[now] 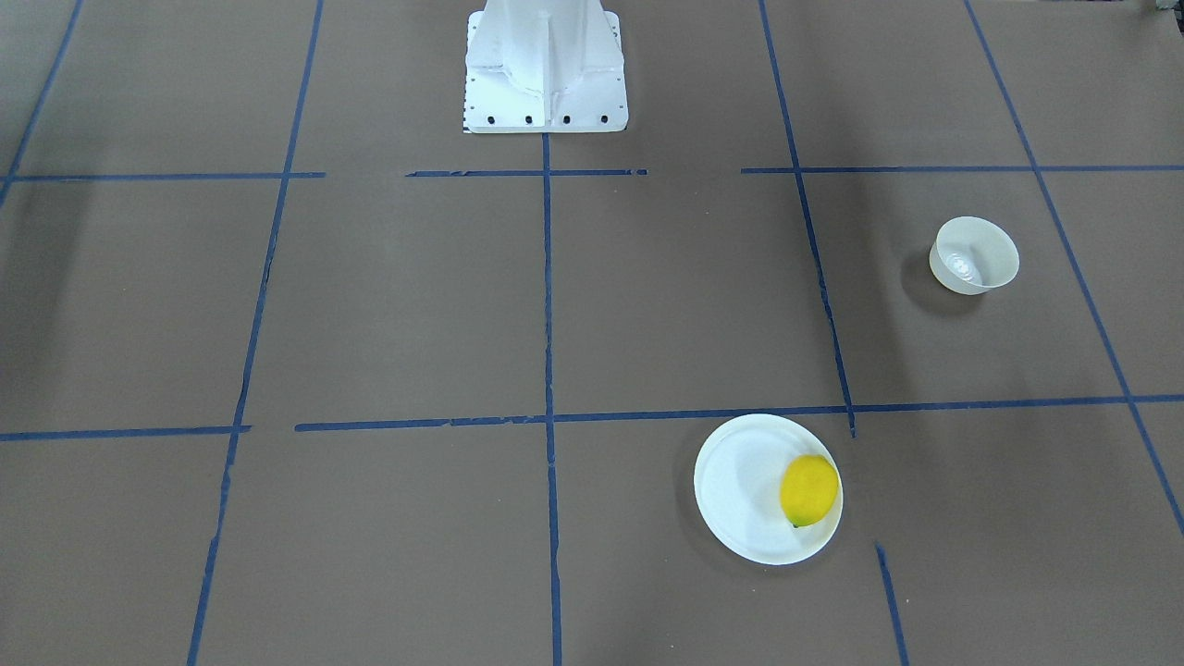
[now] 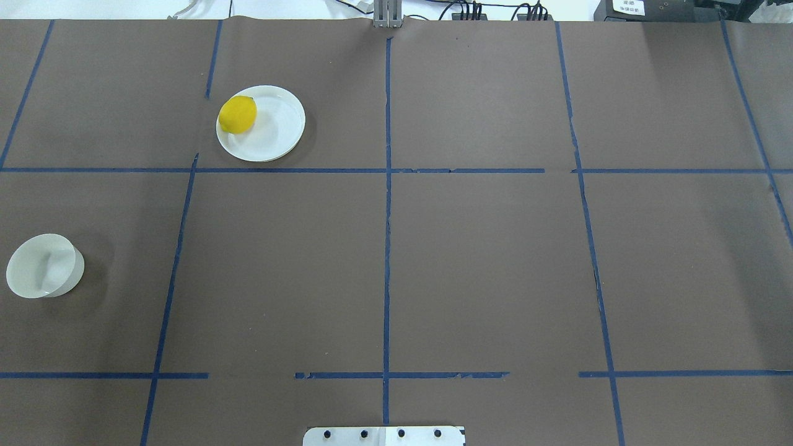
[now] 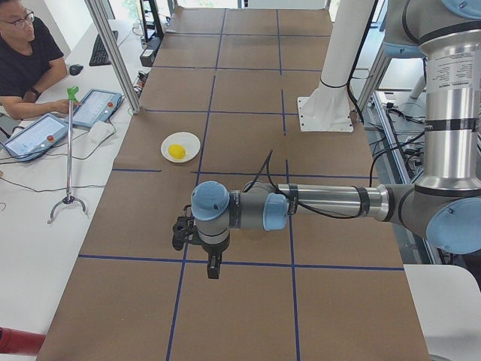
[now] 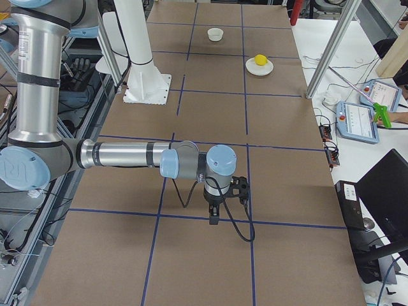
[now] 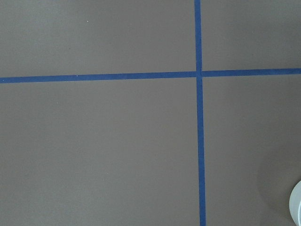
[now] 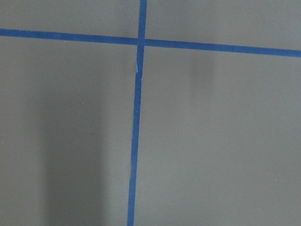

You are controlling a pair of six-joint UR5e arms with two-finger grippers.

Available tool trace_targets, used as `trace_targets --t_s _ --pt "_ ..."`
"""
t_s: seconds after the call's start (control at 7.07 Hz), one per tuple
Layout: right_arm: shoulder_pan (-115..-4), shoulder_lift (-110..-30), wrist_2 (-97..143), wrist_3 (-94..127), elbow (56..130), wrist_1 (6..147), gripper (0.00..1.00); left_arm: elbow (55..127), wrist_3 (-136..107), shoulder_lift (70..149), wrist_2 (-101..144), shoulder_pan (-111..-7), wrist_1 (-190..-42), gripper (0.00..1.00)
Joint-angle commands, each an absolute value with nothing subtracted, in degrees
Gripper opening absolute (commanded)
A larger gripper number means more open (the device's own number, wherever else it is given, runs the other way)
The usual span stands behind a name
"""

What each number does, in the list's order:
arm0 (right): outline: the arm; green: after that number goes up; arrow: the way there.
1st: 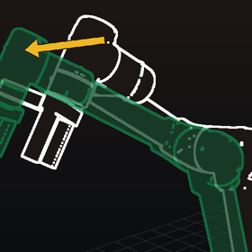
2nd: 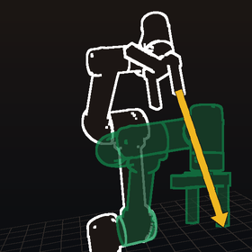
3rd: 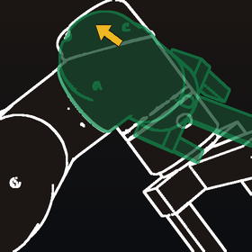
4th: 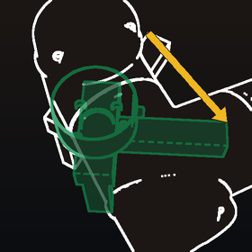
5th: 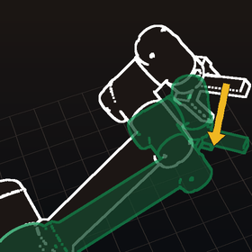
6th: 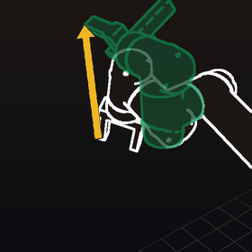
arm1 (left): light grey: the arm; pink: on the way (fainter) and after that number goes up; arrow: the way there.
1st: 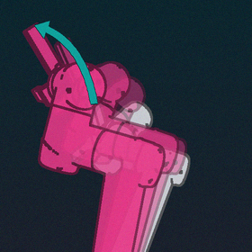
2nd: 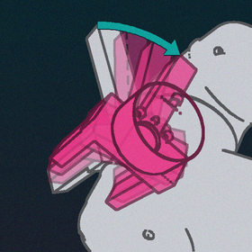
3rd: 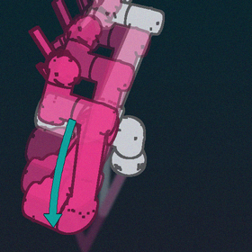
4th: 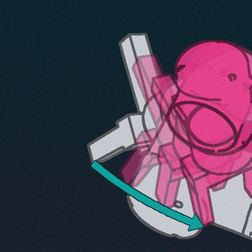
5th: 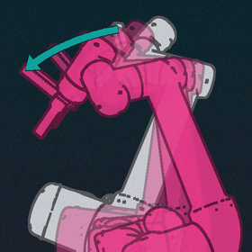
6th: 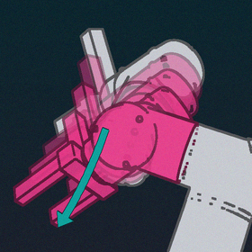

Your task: Move lemon from plate to bowl

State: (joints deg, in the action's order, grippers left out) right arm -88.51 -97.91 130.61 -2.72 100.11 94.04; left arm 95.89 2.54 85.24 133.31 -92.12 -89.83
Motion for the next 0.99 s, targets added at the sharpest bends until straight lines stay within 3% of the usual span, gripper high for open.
trace_targets --t_s 0.0,0.57,0.85 --pt "-88.5 -97.9 130.6 -2.7 100.1 94.0 1.00 96.8 2.5 85.7 133.5 -92.0 -89.4 1.00" --pt "-88.5 -97.9 130.6 -2.7 100.1 94.0 1.00 101.1 1.9 86.6 134.9 -90.7 -90.2 1.00" --pt "-88.5 -97.9 130.6 -2.7 100.1 94.0 1.00 103.3 -1.1 91.2 135.9 -84.5 -90.2 1.00"
